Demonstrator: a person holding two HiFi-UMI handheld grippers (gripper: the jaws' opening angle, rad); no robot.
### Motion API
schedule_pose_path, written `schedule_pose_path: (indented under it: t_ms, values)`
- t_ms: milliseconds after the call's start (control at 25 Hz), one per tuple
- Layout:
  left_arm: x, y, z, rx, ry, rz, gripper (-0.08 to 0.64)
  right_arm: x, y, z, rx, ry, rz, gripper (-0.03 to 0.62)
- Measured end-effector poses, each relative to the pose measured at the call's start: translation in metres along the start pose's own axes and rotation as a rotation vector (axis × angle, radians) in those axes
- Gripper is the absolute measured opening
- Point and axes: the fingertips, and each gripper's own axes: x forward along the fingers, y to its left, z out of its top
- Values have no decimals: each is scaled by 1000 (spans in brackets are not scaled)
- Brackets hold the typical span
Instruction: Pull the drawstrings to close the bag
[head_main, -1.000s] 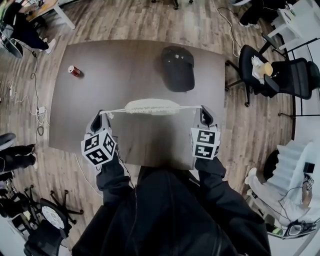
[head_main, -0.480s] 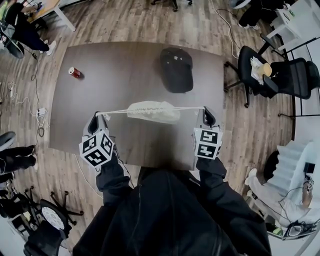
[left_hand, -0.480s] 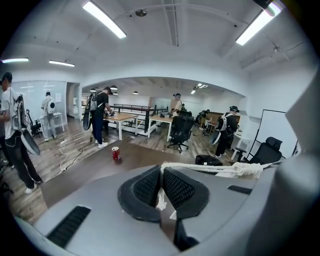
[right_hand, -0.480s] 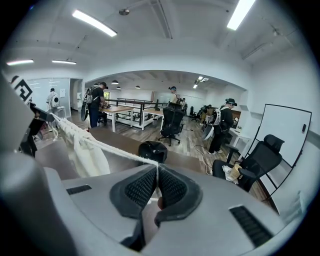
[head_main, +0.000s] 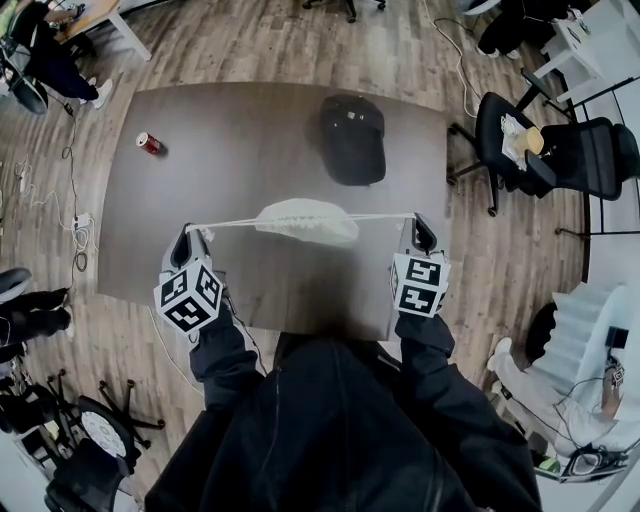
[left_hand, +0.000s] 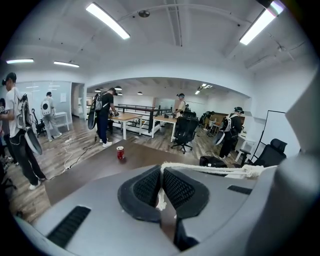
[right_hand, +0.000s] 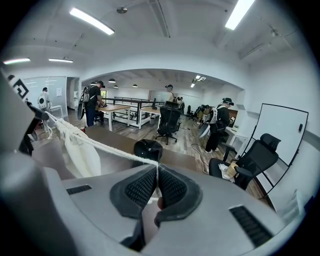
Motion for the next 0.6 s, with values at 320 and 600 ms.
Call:
schedule_pose_path:
  t_ms: [320, 600]
  values:
    - [-2, 7, 0, -13, 1, 29, 34, 1, -9, -8, 3, 21, -10, 28]
    - [-4, 15, -7, -13, 13, 55, 34, 3, -12, -19, 14, 47, -11, 28]
